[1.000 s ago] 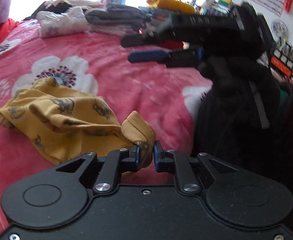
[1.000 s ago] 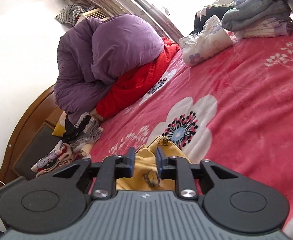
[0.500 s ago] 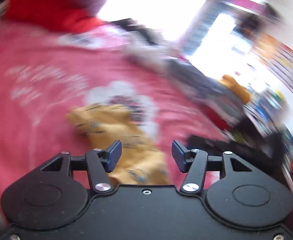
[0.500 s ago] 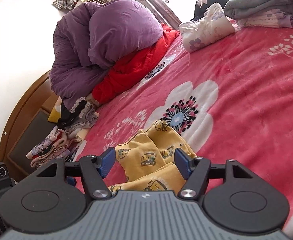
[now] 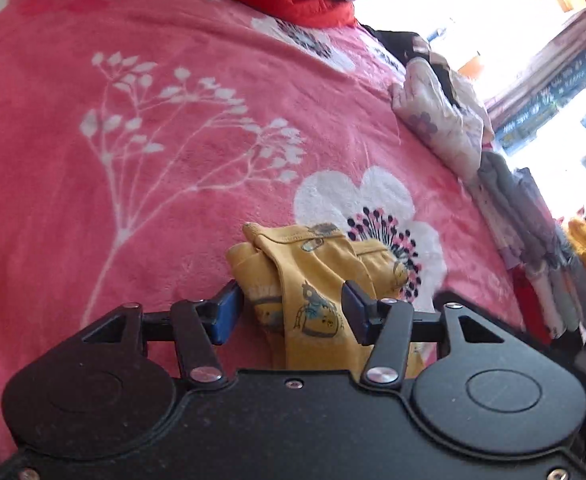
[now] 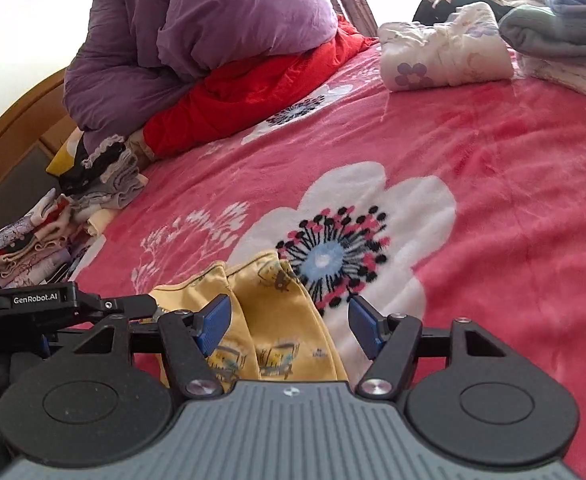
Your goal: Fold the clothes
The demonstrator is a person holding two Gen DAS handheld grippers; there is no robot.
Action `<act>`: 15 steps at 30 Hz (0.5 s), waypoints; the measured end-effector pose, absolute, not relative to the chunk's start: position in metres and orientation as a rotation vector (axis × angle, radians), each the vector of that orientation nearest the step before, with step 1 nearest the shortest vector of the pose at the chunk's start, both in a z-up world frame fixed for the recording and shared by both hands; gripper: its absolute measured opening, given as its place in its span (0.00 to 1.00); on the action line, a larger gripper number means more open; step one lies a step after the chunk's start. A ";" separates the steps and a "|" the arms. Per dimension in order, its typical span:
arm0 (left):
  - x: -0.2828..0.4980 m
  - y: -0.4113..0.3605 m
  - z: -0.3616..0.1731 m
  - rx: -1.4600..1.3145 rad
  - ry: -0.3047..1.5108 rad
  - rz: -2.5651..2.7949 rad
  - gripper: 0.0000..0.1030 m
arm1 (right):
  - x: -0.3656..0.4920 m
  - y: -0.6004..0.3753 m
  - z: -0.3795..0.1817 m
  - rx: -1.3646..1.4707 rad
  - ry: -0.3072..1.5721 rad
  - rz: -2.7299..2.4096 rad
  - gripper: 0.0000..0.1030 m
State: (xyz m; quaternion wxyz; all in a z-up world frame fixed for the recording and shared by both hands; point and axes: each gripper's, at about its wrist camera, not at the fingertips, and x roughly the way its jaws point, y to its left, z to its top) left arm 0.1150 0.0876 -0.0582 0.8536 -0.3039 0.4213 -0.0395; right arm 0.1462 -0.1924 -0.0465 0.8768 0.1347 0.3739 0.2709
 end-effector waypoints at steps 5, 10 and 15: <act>0.120 0.076 -0.056 -0.507 0.879 -0.140 0.16 | 0.179 -0.171 -0.059 0.234 0.821 0.645 0.62; 0.134 0.063 -0.043 -0.358 0.817 -0.197 0.11 | 0.186 -0.158 -0.063 0.184 0.841 0.723 0.13; 0.155 0.038 -0.014 -0.170 0.626 -0.276 0.10 | 0.178 -0.190 -0.035 0.289 0.632 0.664 0.10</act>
